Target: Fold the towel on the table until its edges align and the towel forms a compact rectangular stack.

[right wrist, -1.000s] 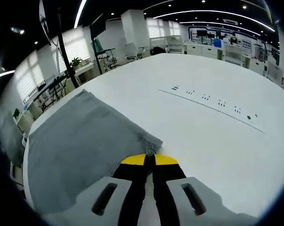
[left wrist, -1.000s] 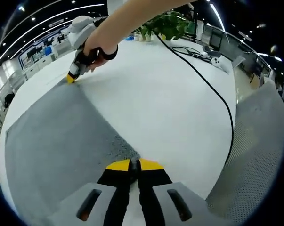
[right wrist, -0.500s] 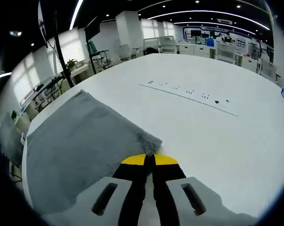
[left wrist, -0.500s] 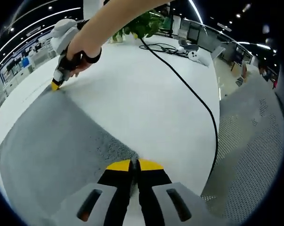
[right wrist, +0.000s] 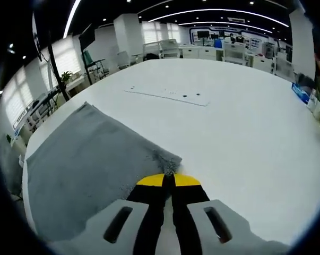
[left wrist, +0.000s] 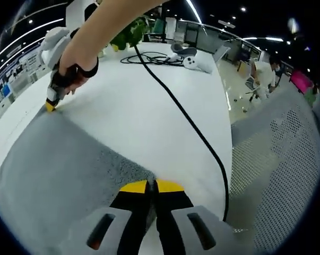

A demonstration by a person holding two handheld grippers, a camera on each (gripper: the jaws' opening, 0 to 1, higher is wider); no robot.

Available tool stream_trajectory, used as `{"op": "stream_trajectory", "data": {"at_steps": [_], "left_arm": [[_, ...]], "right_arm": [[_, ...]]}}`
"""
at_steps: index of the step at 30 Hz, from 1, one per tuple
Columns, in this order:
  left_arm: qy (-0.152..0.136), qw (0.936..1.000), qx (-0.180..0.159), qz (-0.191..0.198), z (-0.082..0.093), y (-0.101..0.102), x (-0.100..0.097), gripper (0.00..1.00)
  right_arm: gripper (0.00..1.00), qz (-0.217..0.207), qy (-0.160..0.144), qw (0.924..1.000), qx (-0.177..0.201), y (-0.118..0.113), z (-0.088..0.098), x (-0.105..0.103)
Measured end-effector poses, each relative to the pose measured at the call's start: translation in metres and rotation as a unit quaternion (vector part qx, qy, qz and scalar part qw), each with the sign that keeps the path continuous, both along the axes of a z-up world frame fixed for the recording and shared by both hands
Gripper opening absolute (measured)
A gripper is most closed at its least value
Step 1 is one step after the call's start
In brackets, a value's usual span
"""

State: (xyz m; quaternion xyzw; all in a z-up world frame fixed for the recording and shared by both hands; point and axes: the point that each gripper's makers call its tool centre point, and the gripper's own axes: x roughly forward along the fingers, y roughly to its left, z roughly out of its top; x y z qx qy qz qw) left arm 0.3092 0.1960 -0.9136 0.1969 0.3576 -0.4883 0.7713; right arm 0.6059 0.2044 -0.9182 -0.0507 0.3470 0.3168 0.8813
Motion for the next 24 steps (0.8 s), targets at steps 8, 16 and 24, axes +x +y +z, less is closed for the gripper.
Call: {"op": "stream_trajectory", "data": {"at_steps": [8, 16, 24], "left_arm": [[-0.007, 0.9998, -0.006, -0.018, 0.001, -0.032, -0.004, 0.04], [-0.023, 0.9989, -0.012, -0.038, 0.001, -0.061, -0.006, 0.04], [-0.039, 0.9981, -0.016, -0.045, 0.002, -0.070, -0.006, 0.04]], "right_arm": [[0.01, -0.012, 0.006, 0.9999, -0.003, -0.036, 0.002, -0.002], [0.01, -0.018, 0.005, 0.9998, -0.007, -0.061, 0.001, 0.001], [0.01, -0.031, 0.003, 0.9995, 0.010, -0.068, 0.003, 0.001]]}}
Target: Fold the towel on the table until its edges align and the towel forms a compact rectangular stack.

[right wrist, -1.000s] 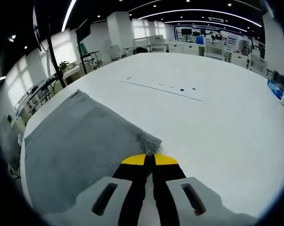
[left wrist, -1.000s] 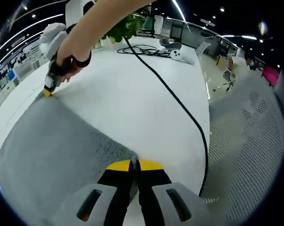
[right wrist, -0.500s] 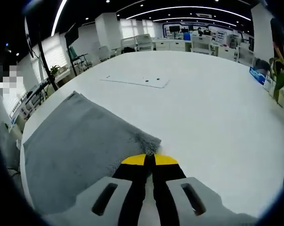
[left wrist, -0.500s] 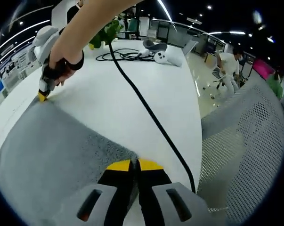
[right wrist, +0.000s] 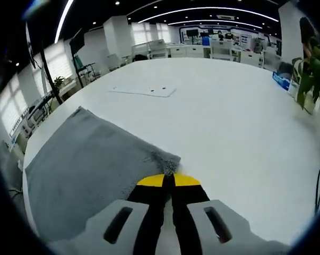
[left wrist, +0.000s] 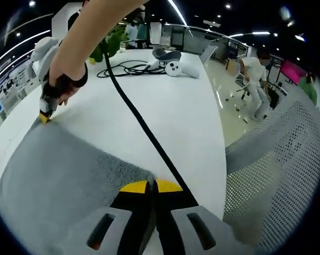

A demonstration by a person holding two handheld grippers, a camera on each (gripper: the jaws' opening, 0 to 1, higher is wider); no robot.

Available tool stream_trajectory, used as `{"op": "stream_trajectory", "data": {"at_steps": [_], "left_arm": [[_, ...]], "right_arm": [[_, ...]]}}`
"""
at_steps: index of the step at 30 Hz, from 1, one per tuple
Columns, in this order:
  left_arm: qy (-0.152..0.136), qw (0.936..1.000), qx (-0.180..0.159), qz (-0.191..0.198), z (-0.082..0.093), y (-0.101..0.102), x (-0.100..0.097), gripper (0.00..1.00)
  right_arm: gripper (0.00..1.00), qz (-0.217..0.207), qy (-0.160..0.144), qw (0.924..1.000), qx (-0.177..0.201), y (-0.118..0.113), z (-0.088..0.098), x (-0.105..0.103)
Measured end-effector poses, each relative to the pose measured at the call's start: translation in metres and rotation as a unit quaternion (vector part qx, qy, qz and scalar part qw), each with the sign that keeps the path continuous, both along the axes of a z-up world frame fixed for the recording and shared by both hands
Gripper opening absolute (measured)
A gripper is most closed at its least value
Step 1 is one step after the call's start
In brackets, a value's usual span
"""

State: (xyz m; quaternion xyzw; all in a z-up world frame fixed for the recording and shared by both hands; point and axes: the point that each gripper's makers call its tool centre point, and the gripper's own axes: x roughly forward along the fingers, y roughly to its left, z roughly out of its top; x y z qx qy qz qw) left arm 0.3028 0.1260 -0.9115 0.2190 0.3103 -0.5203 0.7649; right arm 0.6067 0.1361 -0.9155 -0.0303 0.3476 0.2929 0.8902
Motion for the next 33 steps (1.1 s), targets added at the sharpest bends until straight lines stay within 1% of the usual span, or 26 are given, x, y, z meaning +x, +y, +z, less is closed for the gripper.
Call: {"op": "stream_trajectory", "data": {"at_steps": [2, 4, 6, 10, 13, 20, 22, 24, 25, 26, 27, 29, 33], "left_arm": [[-0.004, 1.0000, -0.002, 0.001, 0.000, 0.000, 0.000, 0.03], [-0.003, 1.0000, -0.004, 0.003, 0.001, 0.000, 0.001, 0.03], [-0.001, 1.0000, -0.007, 0.002, 0.002, 0.000, 0.002, 0.03], [-0.002, 0.9999, -0.016, 0.002, 0.010, 0.001, 0.003, 0.03], [-0.007, 0.9996, -0.025, 0.009, 0.019, 0.003, 0.004, 0.03], [-0.016, 0.9981, -0.048, 0.035, 0.040, 0.011, 0.005, 0.03], [-0.016, 0.9974, -0.055, 0.044, 0.046, 0.013, 0.006, 0.03], [-0.020, 0.9968, -0.060, 0.050, 0.051, 0.015, 0.007, 0.03], [-0.023, 0.9962, -0.064, 0.054, 0.054, 0.017, 0.007, 0.03], [-0.025, 0.9958, -0.066, 0.057, 0.058, 0.019, 0.006, 0.03], [-0.028, 0.9955, -0.069, 0.059, 0.060, 0.020, 0.006, 0.03], [-0.038, 0.9948, -0.072, 0.061, 0.065, 0.023, 0.007, 0.03], [-0.048, 0.9929, -0.084, 0.069, 0.076, 0.029, 0.007, 0.03]], "right_arm": [[0.01, -0.001, -0.002, 1.0000, 0.008, -0.001, -0.001, 0.001], [0.00, -0.010, 0.004, 0.9997, 0.021, -0.001, 0.000, 0.003], [0.00, -0.010, 0.005, 0.9997, 0.024, -0.001, 0.003, 0.003], [0.00, -0.007, 0.005, 0.9997, 0.025, 0.001, 0.008, 0.004], [0.00, -0.014, 0.006, 0.9992, 0.037, 0.002, 0.013, 0.006], [0.00, -0.018, 0.003, 0.9987, 0.049, 0.003, 0.028, 0.008], [0.00, -0.014, 0.001, 0.9988, 0.046, 0.004, 0.032, 0.010], [0.00, -0.014, -0.003, 0.9988, 0.047, 0.007, 0.041, 0.009], [0.00, -0.018, -0.002, 0.9983, 0.055, 0.011, 0.047, 0.006], [0.00, -0.019, -0.002, 0.9982, 0.057, 0.011, 0.048, 0.006], [0.00, -0.020, -0.003, 0.9980, 0.059, 0.013, 0.044, 0.005], [0.00, -0.017, -0.005, 0.9981, 0.058, 0.016, 0.045, 0.006], [0.00, -0.022, -0.005, 0.9978, 0.063, 0.019, 0.056, 0.009]]}}
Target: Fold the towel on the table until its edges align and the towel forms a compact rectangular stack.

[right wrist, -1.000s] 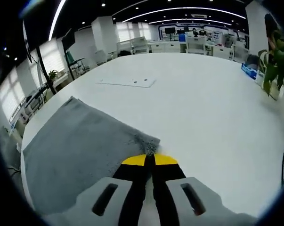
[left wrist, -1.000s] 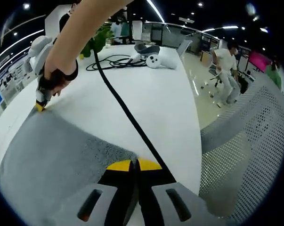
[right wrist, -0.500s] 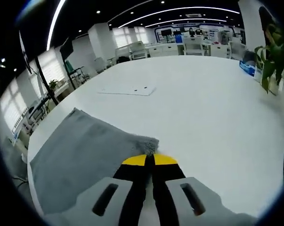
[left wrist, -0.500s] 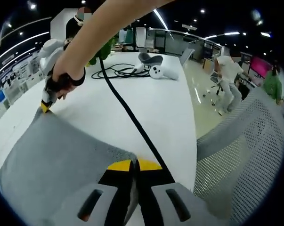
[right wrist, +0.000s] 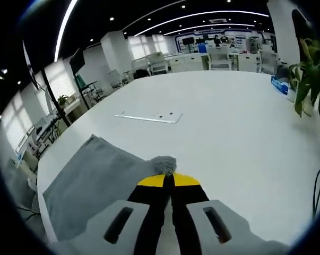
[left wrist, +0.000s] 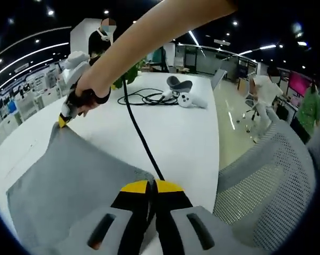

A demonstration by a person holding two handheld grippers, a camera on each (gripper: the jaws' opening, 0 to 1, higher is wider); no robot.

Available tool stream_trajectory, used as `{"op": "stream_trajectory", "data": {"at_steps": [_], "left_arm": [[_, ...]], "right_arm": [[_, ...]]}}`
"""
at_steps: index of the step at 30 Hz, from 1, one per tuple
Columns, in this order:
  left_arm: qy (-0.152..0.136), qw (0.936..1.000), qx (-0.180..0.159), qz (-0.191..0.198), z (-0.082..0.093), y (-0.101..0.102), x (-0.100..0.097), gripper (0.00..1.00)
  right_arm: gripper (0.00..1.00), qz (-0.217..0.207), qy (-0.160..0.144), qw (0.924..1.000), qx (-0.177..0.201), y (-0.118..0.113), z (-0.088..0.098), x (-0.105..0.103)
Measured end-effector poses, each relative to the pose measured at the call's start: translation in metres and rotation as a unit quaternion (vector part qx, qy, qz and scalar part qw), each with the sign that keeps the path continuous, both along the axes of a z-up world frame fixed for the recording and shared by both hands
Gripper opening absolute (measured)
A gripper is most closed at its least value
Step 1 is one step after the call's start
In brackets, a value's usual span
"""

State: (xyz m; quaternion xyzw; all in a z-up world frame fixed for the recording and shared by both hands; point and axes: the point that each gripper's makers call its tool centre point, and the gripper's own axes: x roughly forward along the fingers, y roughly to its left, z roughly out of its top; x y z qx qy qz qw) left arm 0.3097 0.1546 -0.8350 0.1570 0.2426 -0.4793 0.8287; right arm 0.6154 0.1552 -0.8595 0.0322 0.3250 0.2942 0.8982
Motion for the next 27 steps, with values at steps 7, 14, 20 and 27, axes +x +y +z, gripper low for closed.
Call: {"op": "stream_trajectory", "data": {"at_steps": [7, 14, 20, 27], "left_arm": [[-0.013, 0.9998, -0.012, 0.010, 0.012, 0.009, -0.002, 0.03], [-0.030, 0.9988, -0.030, 0.025, 0.026, 0.019, -0.003, 0.03], [-0.043, 0.9978, -0.038, 0.035, 0.036, 0.032, 0.000, 0.03], [-0.040, 0.9967, -0.042, 0.056, 0.043, 0.056, 0.001, 0.03]], "right_arm": [[0.00, -0.007, 0.000, 1.0000, -0.003, 0.003, 0.020, 0.000], [0.00, -0.036, 0.008, 0.9989, 0.028, 0.010, 0.044, -0.010], [0.00, -0.012, -0.016, 0.9998, -0.008, 0.023, 0.059, -0.017], [0.00, -0.019, -0.014, 0.9997, 0.005, 0.037, 0.071, -0.018]]}}
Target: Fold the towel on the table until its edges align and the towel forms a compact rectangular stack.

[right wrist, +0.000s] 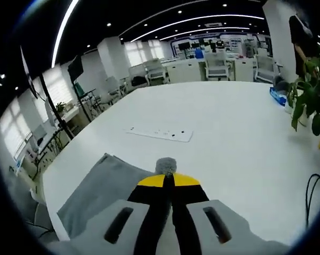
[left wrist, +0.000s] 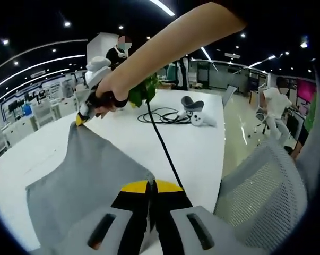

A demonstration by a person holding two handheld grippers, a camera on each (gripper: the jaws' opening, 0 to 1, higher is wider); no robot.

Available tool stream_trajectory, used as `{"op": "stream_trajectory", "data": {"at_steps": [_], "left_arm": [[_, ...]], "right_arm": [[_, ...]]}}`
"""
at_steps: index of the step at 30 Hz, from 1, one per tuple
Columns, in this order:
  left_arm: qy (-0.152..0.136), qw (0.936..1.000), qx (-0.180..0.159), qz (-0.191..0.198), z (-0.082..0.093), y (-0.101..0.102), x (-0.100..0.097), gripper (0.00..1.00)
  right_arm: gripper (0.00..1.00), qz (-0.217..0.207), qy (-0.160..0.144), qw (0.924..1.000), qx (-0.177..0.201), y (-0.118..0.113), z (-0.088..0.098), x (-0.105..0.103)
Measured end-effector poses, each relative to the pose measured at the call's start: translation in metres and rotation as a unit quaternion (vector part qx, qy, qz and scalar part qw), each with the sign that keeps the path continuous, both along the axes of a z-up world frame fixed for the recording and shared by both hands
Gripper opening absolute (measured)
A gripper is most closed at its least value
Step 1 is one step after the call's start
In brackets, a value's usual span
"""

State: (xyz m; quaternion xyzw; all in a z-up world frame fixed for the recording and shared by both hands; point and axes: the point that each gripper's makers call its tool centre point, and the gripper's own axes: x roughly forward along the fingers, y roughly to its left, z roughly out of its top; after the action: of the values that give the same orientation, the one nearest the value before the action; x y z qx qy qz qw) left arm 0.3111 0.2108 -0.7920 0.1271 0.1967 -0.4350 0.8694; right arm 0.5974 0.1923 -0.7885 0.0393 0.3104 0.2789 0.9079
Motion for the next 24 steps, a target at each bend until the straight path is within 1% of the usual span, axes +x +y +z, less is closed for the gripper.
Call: {"op": "stream_trajectory", "data": {"at_steps": [2, 5, 7, 9, 10, 17, 20, 24], "left_arm": [[0.000, 1.0000, 0.001, 0.009, 0.002, 0.008, -0.002, 0.03], [-0.001, 0.9999, -0.001, 0.017, 0.006, 0.016, -0.005, 0.03], [-0.003, 0.9998, 0.000, 0.020, 0.008, 0.020, -0.007, 0.03], [-0.003, 0.9997, 0.002, 0.025, 0.009, 0.026, -0.008, 0.03], [-0.002, 0.9996, 0.002, 0.029, 0.009, 0.030, -0.008, 0.03], [-0.002, 0.9988, 0.004, 0.050, 0.014, 0.053, -0.011, 0.03], [-0.002, 0.9985, 0.005, 0.054, 0.016, 0.060, -0.011, 0.03], [-0.004, 0.9983, 0.008, 0.057, 0.020, 0.070, -0.012, 0.03]], "right_arm": [[0.00, -0.012, 0.007, 0.9998, 0.012, 0.003, 0.002, 0.001], [0.00, -0.016, 0.007, 0.9997, 0.020, 0.012, 0.008, 0.001], [0.00, -0.019, 0.009, 0.9994, 0.027, 0.018, 0.013, -0.002], [0.00, -0.022, 0.009, 0.9990, 0.036, 0.023, 0.016, 0.001], [0.00, -0.022, 0.007, 0.9987, 0.045, 0.026, 0.019, 0.001], [0.00, -0.011, 0.008, 0.9978, 0.065, 0.051, 0.027, 0.005], [0.00, -0.010, 0.004, 0.9968, 0.079, 0.062, 0.032, 0.006], [0.00, -0.008, 0.006, 0.9953, 0.096, 0.077, 0.037, 0.005]]}}
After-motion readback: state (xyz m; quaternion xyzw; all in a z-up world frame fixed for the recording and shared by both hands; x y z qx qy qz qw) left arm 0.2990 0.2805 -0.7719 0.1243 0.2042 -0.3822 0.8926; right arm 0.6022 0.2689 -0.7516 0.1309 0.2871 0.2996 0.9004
